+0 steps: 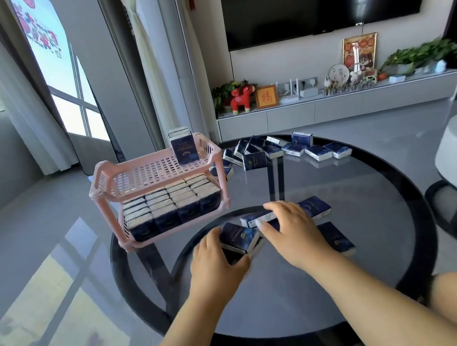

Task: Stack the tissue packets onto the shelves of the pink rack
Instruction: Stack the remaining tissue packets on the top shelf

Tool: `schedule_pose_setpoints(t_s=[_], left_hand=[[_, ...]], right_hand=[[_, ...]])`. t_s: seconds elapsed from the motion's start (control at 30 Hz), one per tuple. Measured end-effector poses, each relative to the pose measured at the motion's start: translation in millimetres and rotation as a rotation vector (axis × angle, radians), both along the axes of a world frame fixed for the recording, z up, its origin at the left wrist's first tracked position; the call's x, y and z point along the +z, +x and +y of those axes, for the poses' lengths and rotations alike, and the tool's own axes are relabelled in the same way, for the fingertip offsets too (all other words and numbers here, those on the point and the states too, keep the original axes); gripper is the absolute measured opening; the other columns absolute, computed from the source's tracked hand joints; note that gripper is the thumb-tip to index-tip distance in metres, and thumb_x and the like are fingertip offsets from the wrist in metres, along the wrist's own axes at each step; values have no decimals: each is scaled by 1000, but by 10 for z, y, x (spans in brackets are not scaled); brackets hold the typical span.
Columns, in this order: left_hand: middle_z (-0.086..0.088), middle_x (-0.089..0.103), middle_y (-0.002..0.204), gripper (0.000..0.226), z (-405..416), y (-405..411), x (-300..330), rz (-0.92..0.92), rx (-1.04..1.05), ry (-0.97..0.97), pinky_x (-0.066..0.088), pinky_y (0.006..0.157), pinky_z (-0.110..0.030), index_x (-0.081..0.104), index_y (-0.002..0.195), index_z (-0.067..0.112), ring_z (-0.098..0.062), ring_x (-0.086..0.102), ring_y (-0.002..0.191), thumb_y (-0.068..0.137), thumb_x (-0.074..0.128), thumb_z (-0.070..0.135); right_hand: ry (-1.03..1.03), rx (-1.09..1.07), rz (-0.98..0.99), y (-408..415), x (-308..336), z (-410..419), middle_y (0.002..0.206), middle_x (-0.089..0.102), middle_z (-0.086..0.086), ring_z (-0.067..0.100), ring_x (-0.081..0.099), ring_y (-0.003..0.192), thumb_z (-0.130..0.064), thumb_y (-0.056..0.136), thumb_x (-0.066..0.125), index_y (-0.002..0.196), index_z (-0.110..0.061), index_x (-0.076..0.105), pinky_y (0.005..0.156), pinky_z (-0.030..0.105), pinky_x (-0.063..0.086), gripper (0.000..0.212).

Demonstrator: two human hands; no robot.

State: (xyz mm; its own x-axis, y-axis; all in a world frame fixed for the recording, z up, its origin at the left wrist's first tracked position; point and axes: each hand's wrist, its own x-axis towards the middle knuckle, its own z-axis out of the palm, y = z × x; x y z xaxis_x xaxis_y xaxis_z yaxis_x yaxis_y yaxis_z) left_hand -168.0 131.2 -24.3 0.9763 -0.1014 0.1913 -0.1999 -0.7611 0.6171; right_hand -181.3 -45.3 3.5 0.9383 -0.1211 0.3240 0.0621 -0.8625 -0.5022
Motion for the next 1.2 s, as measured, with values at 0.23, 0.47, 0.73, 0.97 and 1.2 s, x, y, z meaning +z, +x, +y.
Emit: schedule_pose_setpoints(t_s=[0.23,0.47,0.73,0.97,1.2], left_hand=[[3,56,130,73,-163,-81,53,-40,123,77,36,106,-41,42,134,25,-22,43,122,72,65,55],[14,55,114,64,-61,-424,42,-222,-76,-248,38,82,-10,44,125,38,-2,48,100,72,77,27],[3,43,130,50,53,-494,48,57,-201,-554,54,72,-17,60,113,27,-5,65,82,77,73,-4],[-20,63,109,50,155,-484,26,189,-160,-785,53,69,-19,58,120,24,-15,68,86,82,67,-7],[0,75,74,23,127,-440,104,124,-27,-907,56,70,-29,65,108,12,-14,72,69,86,70,16]], right_hand=[[-104,-174,-25,-250,-413,-54,149,32,11,29,22,140,-47,83,62,144,-7,30,117,38,12,80],[-117,-71,-197,-290,-542,-130,125,58,12,35,52,120,-13,69,78,122,-5,57,101,44,41,57],[8,22,-345,-315,-488,-87,116,59,9,24,50,112,-1,79,66,117,-10,63,96,27,35,39],[406,-10,-376,-403,-421,-80,118,59,-2,10,56,106,-4,84,66,118,-15,55,89,2,38,38],[492,21,-528,-488,-386,-79,106,57,-20,-11,56,93,-40,90,45,115,-20,52,76,5,43,33]])
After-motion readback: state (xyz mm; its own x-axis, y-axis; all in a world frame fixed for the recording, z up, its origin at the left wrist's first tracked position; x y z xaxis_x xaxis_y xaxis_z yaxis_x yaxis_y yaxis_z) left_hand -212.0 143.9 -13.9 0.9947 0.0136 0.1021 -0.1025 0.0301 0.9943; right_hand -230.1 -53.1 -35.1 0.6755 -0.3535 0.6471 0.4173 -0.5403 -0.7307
